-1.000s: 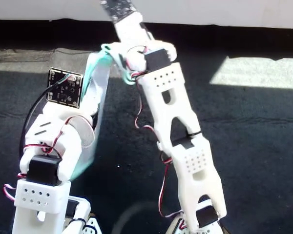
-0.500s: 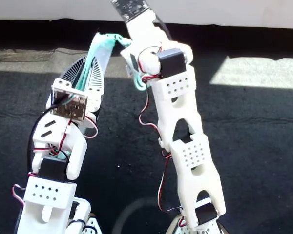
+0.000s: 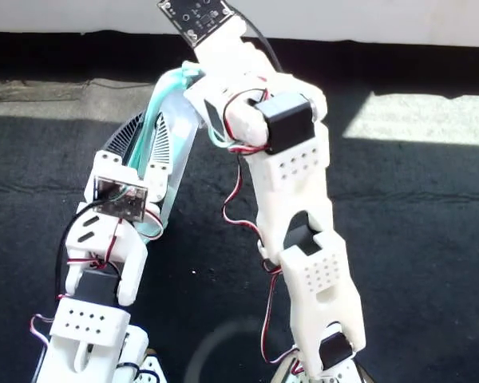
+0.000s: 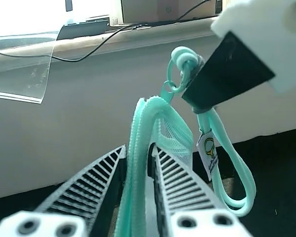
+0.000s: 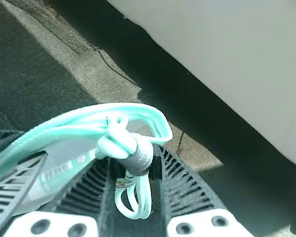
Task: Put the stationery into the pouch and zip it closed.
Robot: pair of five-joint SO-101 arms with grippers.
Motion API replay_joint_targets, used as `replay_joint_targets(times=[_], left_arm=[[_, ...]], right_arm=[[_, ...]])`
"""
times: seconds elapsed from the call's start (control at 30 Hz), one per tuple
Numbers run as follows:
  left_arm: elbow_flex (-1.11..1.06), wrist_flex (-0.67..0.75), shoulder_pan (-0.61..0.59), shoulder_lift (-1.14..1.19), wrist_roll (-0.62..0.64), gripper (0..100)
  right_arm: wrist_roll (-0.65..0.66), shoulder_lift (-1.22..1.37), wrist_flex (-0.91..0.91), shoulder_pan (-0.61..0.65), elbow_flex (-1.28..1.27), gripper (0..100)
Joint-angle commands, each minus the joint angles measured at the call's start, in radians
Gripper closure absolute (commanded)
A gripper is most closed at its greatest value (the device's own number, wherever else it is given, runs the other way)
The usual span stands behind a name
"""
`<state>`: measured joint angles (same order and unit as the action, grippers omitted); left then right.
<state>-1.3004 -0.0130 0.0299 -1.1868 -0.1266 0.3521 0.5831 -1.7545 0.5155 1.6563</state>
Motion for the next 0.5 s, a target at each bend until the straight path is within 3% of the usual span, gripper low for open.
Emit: replay_joint_targets(times=[0.0,0.23,0.47], left_arm=[[0.074,-0.166,-0.021,-0.036,0.133,91],[0.407,-0.655,0.004,-0.165,0.201,89],[0.443,-0.729,0.022,-0.162,0.201,85]], right_arm=[[0.008,-0.143,-0.012,0.024,0.031,99.2],[0.008,-0.41,-0.008,0.097,-0.357,99.2],[0.008,-0.521,-0.005,0.105,-0.558,99.2]])
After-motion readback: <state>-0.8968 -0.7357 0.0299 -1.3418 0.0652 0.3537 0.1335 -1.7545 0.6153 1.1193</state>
